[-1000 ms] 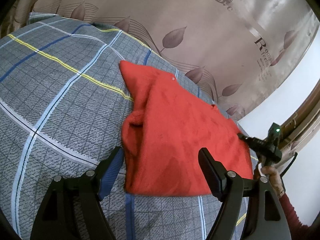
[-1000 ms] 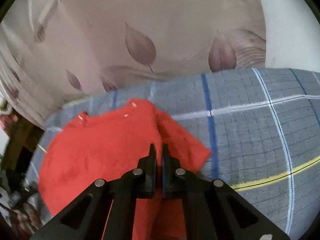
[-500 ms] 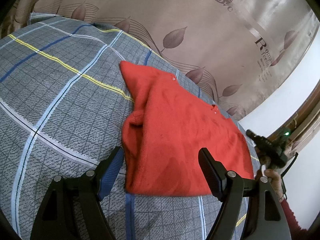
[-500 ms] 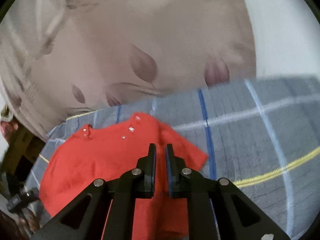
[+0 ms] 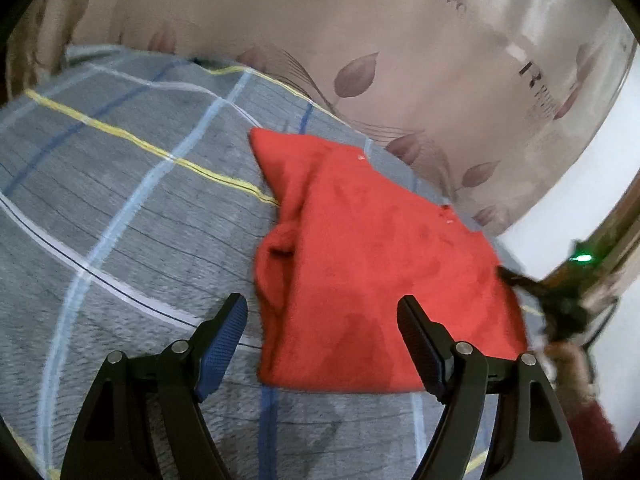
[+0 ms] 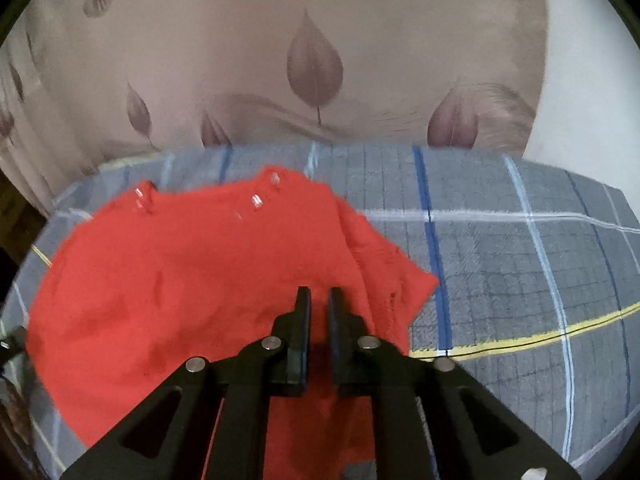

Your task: Fold small clothes

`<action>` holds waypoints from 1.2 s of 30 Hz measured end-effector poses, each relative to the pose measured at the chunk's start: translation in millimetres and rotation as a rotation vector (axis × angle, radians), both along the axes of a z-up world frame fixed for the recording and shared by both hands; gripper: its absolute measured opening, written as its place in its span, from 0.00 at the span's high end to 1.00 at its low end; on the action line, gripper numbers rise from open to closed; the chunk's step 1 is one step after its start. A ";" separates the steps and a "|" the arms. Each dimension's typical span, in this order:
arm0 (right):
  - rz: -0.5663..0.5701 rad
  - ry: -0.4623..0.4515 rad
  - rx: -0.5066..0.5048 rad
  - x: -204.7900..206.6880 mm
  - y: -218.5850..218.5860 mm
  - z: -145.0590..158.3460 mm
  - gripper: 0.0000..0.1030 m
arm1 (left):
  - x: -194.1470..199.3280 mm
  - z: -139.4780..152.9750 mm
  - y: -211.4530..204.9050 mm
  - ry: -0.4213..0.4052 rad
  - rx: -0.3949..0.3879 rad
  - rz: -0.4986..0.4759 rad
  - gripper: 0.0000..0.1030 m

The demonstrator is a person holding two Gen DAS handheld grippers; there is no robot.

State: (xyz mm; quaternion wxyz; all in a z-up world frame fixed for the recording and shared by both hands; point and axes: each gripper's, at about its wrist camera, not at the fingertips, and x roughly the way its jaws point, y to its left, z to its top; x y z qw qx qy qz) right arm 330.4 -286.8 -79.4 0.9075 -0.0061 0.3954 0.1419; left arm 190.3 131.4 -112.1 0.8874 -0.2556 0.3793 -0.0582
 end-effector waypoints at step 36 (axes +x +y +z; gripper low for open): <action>-0.052 -0.019 -0.073 -19.2 1.3 -22.8 0.14 | 68.4 31.6 -44.6 -0.001 0.582 -0.060 0.10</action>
